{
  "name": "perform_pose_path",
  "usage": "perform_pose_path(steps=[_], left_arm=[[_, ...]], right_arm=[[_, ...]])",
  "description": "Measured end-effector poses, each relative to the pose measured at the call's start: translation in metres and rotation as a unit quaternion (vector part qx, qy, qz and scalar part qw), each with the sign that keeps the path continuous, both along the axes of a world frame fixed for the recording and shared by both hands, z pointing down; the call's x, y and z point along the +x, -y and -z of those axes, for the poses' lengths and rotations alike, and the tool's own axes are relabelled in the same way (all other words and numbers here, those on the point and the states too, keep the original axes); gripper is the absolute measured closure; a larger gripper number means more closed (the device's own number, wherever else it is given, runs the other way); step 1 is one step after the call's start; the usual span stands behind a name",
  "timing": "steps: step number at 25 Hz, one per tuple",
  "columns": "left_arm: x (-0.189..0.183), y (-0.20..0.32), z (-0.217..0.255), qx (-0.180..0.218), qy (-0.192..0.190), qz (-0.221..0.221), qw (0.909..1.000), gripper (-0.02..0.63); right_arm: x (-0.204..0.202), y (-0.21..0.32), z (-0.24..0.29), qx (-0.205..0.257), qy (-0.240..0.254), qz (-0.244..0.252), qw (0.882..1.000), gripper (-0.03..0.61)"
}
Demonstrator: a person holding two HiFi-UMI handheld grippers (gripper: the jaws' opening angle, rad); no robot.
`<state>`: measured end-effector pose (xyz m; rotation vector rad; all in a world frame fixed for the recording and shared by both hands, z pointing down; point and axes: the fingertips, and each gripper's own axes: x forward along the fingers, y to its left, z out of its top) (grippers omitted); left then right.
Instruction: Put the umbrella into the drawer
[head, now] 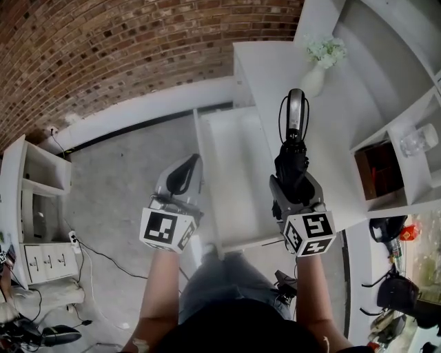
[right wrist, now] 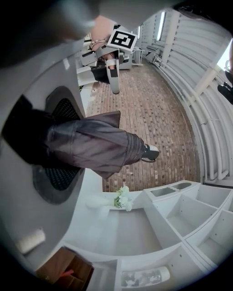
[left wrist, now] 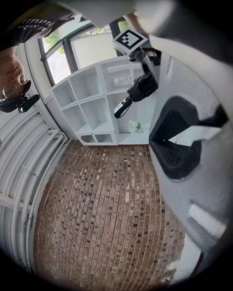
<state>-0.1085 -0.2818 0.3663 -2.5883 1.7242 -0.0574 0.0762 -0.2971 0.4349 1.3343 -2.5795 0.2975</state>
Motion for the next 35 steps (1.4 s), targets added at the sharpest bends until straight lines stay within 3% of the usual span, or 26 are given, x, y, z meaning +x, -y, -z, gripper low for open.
perform_pose_path(steps=[17,22,30,35], left_arm=[[0.009,-0.008,-0.045,-0.059,0.02,-0.069,0.9956,0.615],[0.011,-0.002,-0.053,-0.065,0.023,-0.078,0.9946,0.615],[0.017,0.005,-0.06,-0.076,0.024,-0.083,0.9934,0.615],[0.014,0.004,-0.064,-0.079,0.027,-0.081,0.9932,0.615]], right_arm=[[-0.037,-0.023,-0.121,-0.153,-0.029,0.004,0.988,0.316],[-0.042,-0.022,-0.162,-0.211,-0.026,-0.004,0.977,0.316],[-0.053,-0.026,-0.218,-0.277,-0.063,0.016,0.959,0.316],[-0.055,-0.035,-0.257,-0.333,-0.085,0.013,0.939,0.314]])
